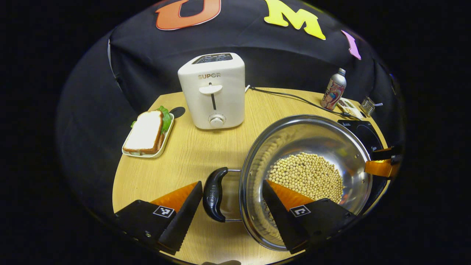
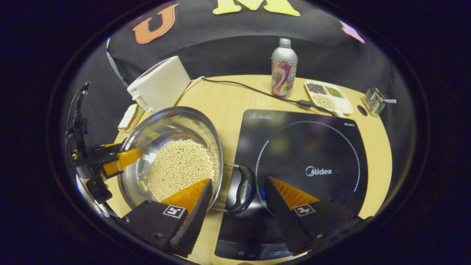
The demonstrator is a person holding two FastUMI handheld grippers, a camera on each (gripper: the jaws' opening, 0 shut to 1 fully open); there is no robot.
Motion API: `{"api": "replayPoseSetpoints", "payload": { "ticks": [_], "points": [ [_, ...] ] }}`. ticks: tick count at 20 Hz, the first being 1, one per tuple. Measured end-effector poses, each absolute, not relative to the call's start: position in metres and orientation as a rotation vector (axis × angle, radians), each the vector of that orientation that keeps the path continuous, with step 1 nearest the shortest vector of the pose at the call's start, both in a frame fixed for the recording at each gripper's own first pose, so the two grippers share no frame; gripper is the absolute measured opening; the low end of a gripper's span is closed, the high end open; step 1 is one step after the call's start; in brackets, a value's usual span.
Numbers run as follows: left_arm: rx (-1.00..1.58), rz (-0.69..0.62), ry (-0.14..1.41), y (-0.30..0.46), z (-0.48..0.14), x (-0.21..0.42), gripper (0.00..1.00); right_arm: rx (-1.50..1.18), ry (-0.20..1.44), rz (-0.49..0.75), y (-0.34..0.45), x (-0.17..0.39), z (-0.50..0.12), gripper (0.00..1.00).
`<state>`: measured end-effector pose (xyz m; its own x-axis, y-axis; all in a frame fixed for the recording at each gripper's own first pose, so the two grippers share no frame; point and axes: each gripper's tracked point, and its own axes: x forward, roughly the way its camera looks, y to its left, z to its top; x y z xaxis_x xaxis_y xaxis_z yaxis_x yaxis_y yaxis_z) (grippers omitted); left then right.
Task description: First push the handle of the pot to place it horizontally, then grasp the pot with both hands and set it on the induction cooktop.
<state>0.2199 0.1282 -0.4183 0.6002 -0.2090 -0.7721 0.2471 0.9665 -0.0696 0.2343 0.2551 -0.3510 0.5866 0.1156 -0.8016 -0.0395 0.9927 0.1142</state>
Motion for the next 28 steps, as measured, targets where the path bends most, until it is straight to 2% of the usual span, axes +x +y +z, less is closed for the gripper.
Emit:
{"api": "replayPoseSetpoints", "payload": {
  "ticks": [2, 3, 4, 6, 7, 8, 9, 10, 13, 14, 15, 16, 17, 19, 20, 21, 23, 24, 25, 26, 28],
  "points": [
    [0.049, -0.279, 0.899, 0.123, -0.42, 0.221, 0.98, 0.075, 0.952, 0.098, 0.258, 0.238, -0.355, 0.87],
    [0.063, -0.268, 0.903, 0.124, -0.421, 0.222, 0.96, 0.069, 0.94, 0.085, 0.258, 0.24, -0.356, 0.79],
    [0.075, -0.258, 0.912, 0.126, -0.423, 0.222, 0.94, 0.076, 0.959, 0.084, 0.258, 0.237, -0.356, 0.8],
    [0.088, -0.242, 0.921, 0.134, -0.424, 0.222, 0.86, 0.078, 0.948, 0.07, 0.258, 0.24, -0.355, 0.67],
    [0.074, -0.243, 0.926, 0.13, -0.432, 0.226, 0.83, 0.079, 0.958, 0.068, 0.258, 0.239, -0.356, 0.67],
    [0.066, -0.244, 0.94, 0.131, -0.426, 0.221, 0.73, 0.086, 0.957, 0.062, 0.257, 0.241, -0.355, 0.65],
    [0.053, -0.233, 0.951, 0.131, -0.426, 0.22, 0.72, 0.098, 0.958, 0.055, 0.257, 0.242, -0.355, 0.67],
    [0.046, -0.224, 0.961, 0.131, -0.427, 0.22, 0.71, 0.11, 0.965, 0.052, 0.257, 0.243, -0.356, 0.62],
    [0.036, -0.246, 0.978, 0.129, -0.424, 0.218, 0.65, 0.117, 0.973, 0.053, 0.256, 0.243, -0.353, 0.57],
    [0.029, -0.249, 0.984, 0.129, -0.424, 0.218, 0.72, 0.108, 0.974, 0.055, 0.257, 0.244, -0.355, 0.55],
    [0.029, -0.247, 0.987, 0.129, -0.426, 0.217, 0.7, 0.108, 0.968, 0.055, 0.256, 0.244, -0.353, 0.54],
    [0.043, -0.249, 0.985, 0.131, -0.424, 0.214, 0.6, 0.102, 0.965, 0.061, 0.258, 0.244, -0.352, 0.53],
    [0.05, -0.246, 0.977, 0.131, -0.421, 0.214, 0.6, 0.105, 0.962, 0.062, 0.259, 0.242, -0.351, 0.55],
    [0.056, -0.241, 0.962, 0.133, -0.416, 0.214, 0.61, 0.112, 0.944, 0.069, 0.261, 0.241, -0.346, 0.52],
    [0.057, -0.239, 0.952, 0.134, -0.413, 0.213, 0.7, 0.103, 0.933, 0.076, 0.261, 0.242, -0.342, 0.52],
    [0.056, -0.237, 0.944, 0.134, -0.409, 0.212, 0.6, 0.091, 0.92, 0.081, 0.261, 0.241, -0.338, 0.51],
    [0.045, -0.231, 0.94, 0.14, -0.403, 0.21, 0.61, 0.082, 0.9, 0.089, 0.26, 0.24, -0.328, 0.55],
    [0.042, -0.227, 0.934, 0.139, -0.398, 0.209, 0.6, 0.085, 0.893, 0.093, 0.258, 0.24, -0.323, 0.52],
    [0.045, -0.226, 0.926, 0.138, -0.393, 0.209, 0.7, 0.087, 0.887, 0.096, 0.256, 0.239, -0.32, 0.54],
    [0.051, -0.227, 0.916, 0.136, -0.387, 0.208, 0.6, 0.09, 0.883, 0.097, 0.254, 0.238, -0.316, 0.52],
    [0.052, -0.225, 0.904, 0.131, -0.377, 0.204, 0.6, 0.092, 0.871, 0.098, 0.247, 0.234, -0.305, 0.52]
  ]
}}
